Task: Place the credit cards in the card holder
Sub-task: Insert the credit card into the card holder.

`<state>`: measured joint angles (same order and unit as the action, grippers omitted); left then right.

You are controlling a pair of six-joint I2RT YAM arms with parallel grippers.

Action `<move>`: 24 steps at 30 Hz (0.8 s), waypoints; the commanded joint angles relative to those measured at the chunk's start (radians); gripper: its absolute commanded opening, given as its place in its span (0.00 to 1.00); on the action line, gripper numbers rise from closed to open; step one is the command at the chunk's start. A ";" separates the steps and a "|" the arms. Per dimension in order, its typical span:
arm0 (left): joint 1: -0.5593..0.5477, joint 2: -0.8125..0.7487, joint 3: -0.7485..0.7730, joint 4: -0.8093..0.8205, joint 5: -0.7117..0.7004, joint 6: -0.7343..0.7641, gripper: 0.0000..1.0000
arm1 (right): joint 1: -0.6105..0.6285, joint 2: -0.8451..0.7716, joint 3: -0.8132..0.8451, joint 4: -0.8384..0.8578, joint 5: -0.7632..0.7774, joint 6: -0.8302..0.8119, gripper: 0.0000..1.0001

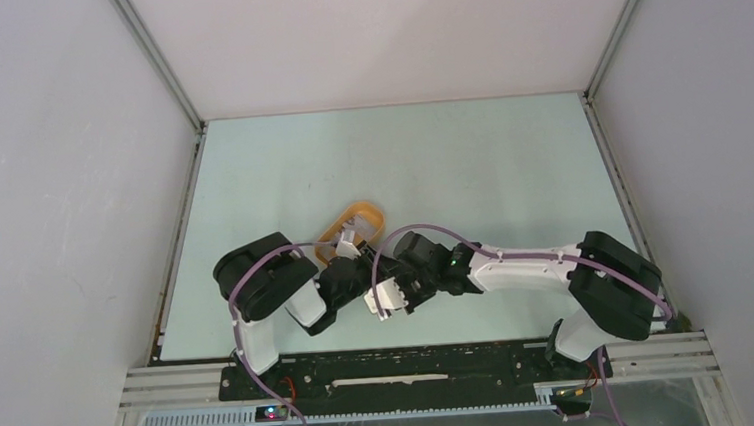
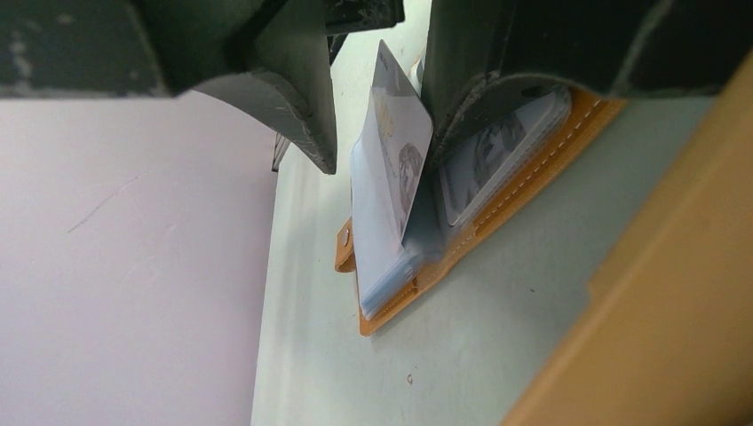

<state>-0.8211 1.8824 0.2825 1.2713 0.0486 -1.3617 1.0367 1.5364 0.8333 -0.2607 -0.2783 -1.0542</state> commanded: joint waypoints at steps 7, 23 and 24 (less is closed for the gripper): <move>0.007 0.041 -0.002 -0.070 0.002 0.047 0.44 | 0.035 0.059 0.032 0.077 0.105 -0.014 0.08; 0.008 0.047 0.001 -0.065 0.008 0.049 0.45 | 0.052 0.120 0.052 0.118 0.211 0.008 0.07; 0.009 0.047 0.001 -0.064 0.009 0.049 0.45 | 0.052 0.122 0.052 0.119 0.215 0.008 0.07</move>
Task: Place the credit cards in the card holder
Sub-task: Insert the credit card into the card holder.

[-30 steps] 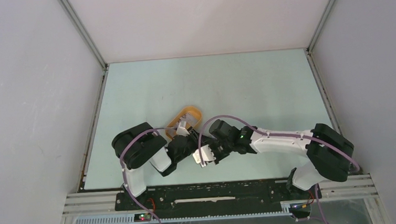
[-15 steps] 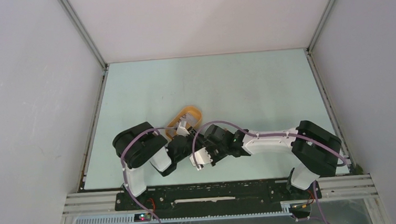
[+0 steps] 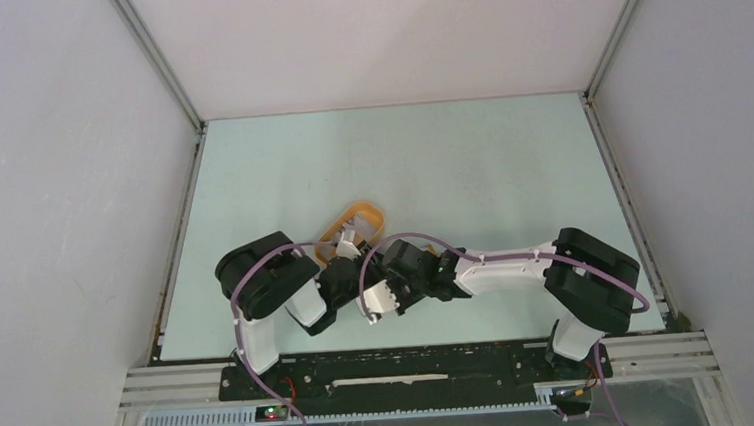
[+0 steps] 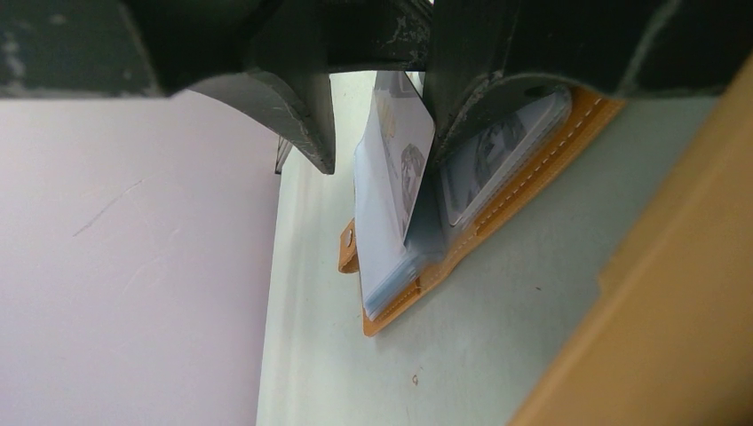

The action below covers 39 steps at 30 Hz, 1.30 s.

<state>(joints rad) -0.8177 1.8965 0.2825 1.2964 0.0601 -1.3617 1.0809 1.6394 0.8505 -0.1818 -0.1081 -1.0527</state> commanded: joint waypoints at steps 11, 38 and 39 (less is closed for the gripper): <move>0.008 0.036 0.004 -0.088 0.005 0.050 0.46 | 0.006 0.022 0.039 0.038 0.103 0.003 0.07; 0.019 0.022 0.001 -0.096 0.012 0.055 0.48 | -0.094 -0.039 0.039 -0.031 0.139 0.056 0.03; 0.018 0.023 0.001 -0.096 0.012 0.055 0.48 | -0.096 -0.039 0.039 -0.030 0.143 0.057 0.03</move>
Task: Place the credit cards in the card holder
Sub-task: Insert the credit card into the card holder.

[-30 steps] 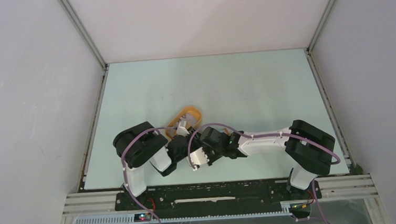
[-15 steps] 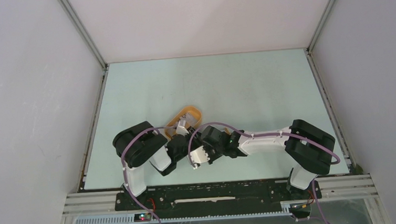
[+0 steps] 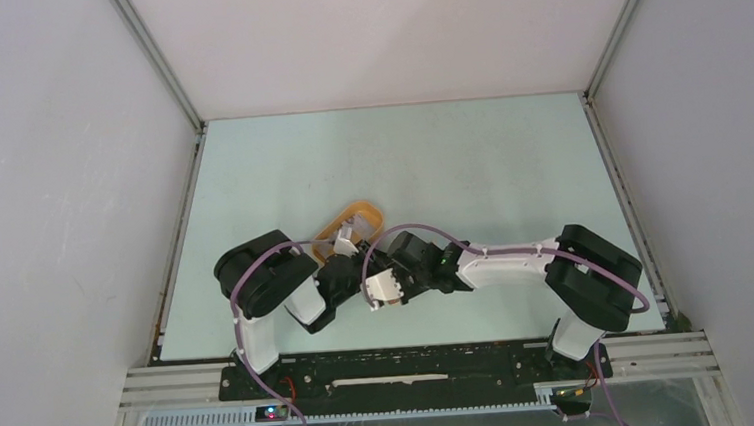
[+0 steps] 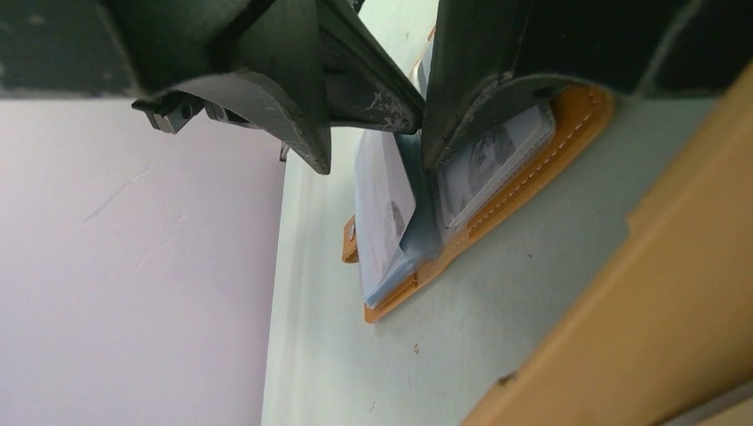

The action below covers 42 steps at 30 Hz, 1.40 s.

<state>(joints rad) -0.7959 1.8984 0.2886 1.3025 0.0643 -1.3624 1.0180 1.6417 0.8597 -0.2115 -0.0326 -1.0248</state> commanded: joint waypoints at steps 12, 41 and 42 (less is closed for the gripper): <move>-0.002 0.009 -0.008 -0.102 0.007 0.061 0.48 | -0.078 -0.057 0.062 -0.083 0.063 0.047 0.04; -0.092 -0.658 -0.106 -0.506 -0.116 0.352 0.48 | -0.326 -0.372 0.166 -0.396 -0.483 0.213 0.41; -0.100 -0.725 -0.097 -0.579 -0.129 0.395 0.48 | -0.349 -0.383 0.171 -0.397 -0.519 0.243 0.45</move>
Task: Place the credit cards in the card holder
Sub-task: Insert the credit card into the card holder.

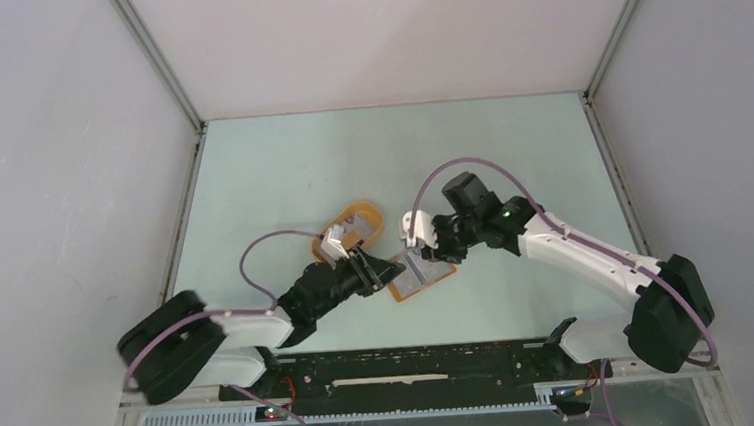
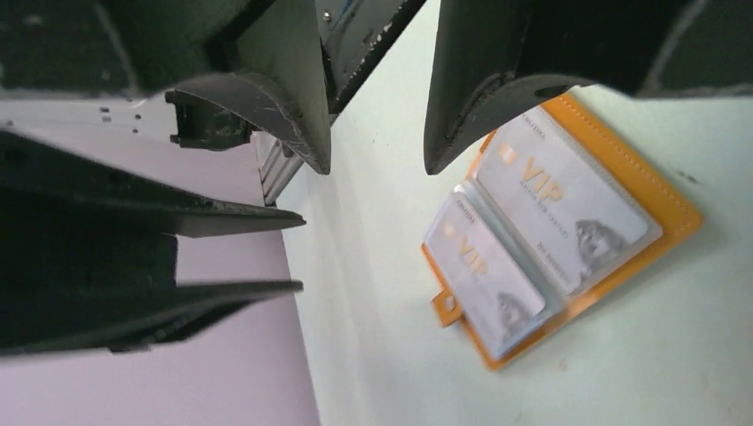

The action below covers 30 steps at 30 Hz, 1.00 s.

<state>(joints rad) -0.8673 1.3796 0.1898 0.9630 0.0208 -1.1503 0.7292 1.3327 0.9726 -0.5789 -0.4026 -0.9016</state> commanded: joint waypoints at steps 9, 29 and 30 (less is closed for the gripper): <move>-0.050 -0.704 0.109 -0.713 -0.203 0.645 0.59 | -0.322 -0.051 0.060 -0.067 -0.627 0.358 0.95; -0.047 -0.495 0.038 -0.361 -0.072 0.565 0.90 | -0.427 0.293 0.055 0.085 -0.547 0.822 0.77; -0.048 -0.484 0.030 -0.344 -0.068 0.555 0.89 | -0.427 0.313 0.066 0.077 -0.552 0.822 0.74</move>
<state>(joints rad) -0.9123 0.8616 0.2630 0.4580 -0.1013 -0.5388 0.3073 1.5944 1.0008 -0.5140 -0.9325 -0.1410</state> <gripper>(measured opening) 0.915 0.781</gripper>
